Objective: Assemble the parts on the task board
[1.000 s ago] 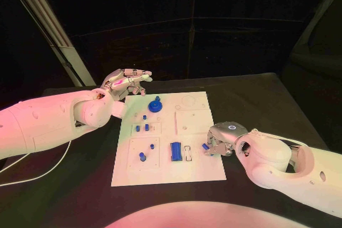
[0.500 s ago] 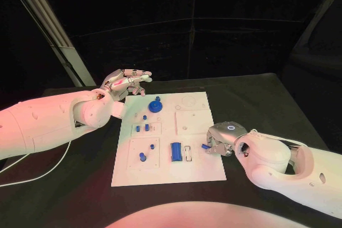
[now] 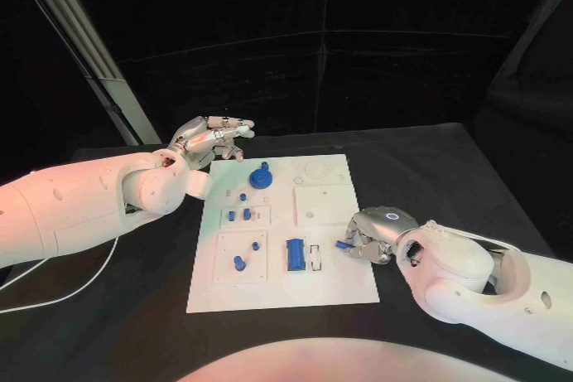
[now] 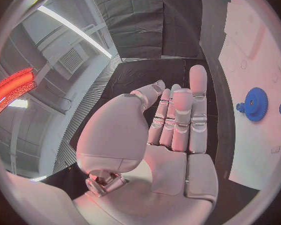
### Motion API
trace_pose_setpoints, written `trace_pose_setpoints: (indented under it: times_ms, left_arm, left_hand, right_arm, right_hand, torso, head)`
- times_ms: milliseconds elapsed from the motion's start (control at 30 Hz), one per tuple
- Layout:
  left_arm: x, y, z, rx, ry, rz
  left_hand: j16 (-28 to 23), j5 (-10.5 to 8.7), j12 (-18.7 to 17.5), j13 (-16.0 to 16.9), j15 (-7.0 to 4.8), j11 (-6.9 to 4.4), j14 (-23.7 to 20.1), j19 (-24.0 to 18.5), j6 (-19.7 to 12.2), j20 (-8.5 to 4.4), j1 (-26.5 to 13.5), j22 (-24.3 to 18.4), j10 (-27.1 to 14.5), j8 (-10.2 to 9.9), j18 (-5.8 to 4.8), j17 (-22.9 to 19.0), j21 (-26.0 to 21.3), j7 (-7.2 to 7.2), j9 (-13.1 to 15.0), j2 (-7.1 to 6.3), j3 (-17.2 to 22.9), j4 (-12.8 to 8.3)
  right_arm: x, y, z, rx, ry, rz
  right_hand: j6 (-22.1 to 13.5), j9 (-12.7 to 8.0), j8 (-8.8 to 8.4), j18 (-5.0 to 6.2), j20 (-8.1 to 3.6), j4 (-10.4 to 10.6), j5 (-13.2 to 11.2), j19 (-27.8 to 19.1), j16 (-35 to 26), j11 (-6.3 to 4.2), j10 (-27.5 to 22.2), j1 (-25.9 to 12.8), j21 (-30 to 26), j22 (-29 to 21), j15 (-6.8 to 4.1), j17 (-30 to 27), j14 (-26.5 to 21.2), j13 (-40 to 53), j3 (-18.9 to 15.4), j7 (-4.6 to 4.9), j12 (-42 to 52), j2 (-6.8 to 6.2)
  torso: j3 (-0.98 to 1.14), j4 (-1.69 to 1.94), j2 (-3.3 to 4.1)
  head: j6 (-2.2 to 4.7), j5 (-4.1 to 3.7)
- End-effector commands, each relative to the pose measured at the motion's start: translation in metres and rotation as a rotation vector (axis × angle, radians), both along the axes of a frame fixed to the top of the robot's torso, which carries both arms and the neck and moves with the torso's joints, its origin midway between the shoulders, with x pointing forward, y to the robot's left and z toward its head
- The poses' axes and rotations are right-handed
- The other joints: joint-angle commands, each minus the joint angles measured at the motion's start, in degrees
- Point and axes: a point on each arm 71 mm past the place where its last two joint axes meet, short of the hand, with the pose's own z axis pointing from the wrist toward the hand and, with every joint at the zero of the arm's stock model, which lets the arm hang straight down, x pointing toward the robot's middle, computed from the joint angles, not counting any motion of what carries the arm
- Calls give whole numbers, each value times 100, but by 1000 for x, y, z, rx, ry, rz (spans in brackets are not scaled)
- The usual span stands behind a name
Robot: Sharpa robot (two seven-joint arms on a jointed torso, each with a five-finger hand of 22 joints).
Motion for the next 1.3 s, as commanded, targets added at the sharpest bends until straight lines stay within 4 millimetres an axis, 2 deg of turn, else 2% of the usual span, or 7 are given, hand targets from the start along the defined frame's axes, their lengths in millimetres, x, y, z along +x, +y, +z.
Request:
trace_pose_setpoints:
  times_ms: [33,500,600,867,1000,1100,1300]
  left_arm:
    - [0,-1,1,-6,-4,-12]
    - [-1,-1,1,-7,-3,-12]
    - [-1,-1,1,-7,-2,-12]
    - [-1,-1,1,-7,-2,-13]
    - [-2,-2,1,-8,-2,-14]
    - [-2,-2,1,-8,-2,-15]
    - [-2,-3,1,-8,-2,-16]
  left_hand:
    - [1,0,37,-3,1,-7,-54,27,-23,-2,17,-11,-50,28,83,-21,-35,-4,6,50,-40,0]
    - [1,0,37,-3,1,-7,-54,27,-23,-2,17,-11,-50,28,83,-21,-35,-4,6,50,-40,0]
    - [1,0,37,-3,1,-7,-54,27,-23,-2,17,-11,-50,28,83,-21,-35,-4,6,50,-40,0]
    - [4,1,42,-3,0,-8,-54,29,-23,-3,23,-12,-51,32,83,-22,-37,-5,6,55,-40,-4]
    - [4,1,42,-3,0,-8,-54,29,-23,-3,23,-12,-51,32,83,-22,-37,-5,6,55,-40,-4]
    - [4,1,42,-3,0,-8,-54,29,-23,-3,23,-12,-51,32,83,-22,-37,-5,6,55,-40,-4]
    - [4,1,42,-3,0,-8,-54,29,-23,-3,23,-12,-51,32,83,-22,-37,-5,6,55,-40,-4]
  right_arm:
    - [-2,-1,0,83,22,-47]
    - [-6,-3,0,290,153,-171]
    - [-7,-2,-1,325,191,-196]
    - [-9,2,-9,378,317,-234]
    - [-9,5,-11,387,349,-238]
    - [-9,7,-12,396,364,-240]
    - [-7,11,-13,409,358,-246]
  right_hand:
    - [87,14,23,-28,-4,64,62,77,65,-33,87,-124,51,375,-66,50,293,68,137,-29,93,-134]
    - [178,15,5,-47,-23,305,154,130,141,-50,180,-453,104,459,-80,148,314,167,447,-54,233,-371]
    - [202,22,8,-52,-25,370,279,145,167,-52,202,-548,119,483,-82,180,321,196,483,-62,272,-420]
    - [259,42,28,-59,-31,484,403,164,196,-63,234,-721,139,516,-89,217,327,239,514,-79,327,-468]
    - [296,56,48,-61,-36,523,415,168,204,-74,248,-782,144,524,-96,227,329,254,523,-93,347,-479]
    - [330,72,68,-63,-43,575,445,175,215,-85,265,-880,151,536,-105,240,331,275,504,-107,372,-536]
    - [368,98,94,-66,-55,652,585,183,224,-97,283,-1019,159,550,-116,253,332,291,455,-123,388,-608]
  torso:
    - [-5,2,1]
    - [-11,14,3]
    - [-8,15,5]
    - [-15,22,4]
    - [-11,25,4]
    - [-11,24,0]
    - [-10,19,0]
  head:
    - [-3,-5]
    - [-26,0]
    - [-34,3]
    - [-51,-5]
    - [-61,-2]
    - [-72,-25]
    - [-74,-10]
